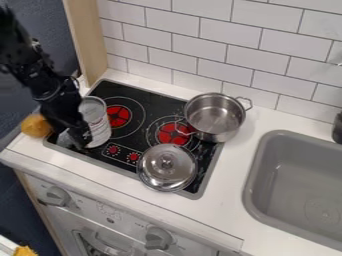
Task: Push the gray can/tin to top left of the stove
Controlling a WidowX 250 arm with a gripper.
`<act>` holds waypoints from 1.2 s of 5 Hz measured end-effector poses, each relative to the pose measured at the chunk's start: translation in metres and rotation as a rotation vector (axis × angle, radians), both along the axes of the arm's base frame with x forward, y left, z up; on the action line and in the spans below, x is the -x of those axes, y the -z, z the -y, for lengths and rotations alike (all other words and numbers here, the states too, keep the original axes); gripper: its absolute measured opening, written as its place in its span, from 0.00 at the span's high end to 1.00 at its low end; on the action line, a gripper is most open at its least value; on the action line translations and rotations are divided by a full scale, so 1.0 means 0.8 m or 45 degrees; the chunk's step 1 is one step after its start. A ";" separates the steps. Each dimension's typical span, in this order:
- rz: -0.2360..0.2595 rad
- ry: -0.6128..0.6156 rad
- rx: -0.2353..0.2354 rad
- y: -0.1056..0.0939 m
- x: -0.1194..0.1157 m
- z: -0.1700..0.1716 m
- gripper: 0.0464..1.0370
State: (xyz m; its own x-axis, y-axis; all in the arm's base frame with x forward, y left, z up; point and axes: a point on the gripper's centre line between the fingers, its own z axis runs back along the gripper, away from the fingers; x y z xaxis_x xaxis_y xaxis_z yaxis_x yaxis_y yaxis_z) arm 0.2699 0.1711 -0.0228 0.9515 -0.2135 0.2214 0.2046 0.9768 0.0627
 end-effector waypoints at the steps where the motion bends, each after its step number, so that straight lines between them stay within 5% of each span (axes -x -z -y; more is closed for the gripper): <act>1: -0.016 0.014 -0.018 0.007 -0.022 0.001 0.04; 6: 0.013 0.064 0.062 0.007 -0.121 0.015 0.04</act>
State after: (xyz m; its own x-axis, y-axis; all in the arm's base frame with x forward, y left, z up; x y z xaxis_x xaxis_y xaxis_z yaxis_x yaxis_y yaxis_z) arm 0.3667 0.1590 -0.0282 0.9374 -0.2498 0.2426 0.2531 0.9673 0.0180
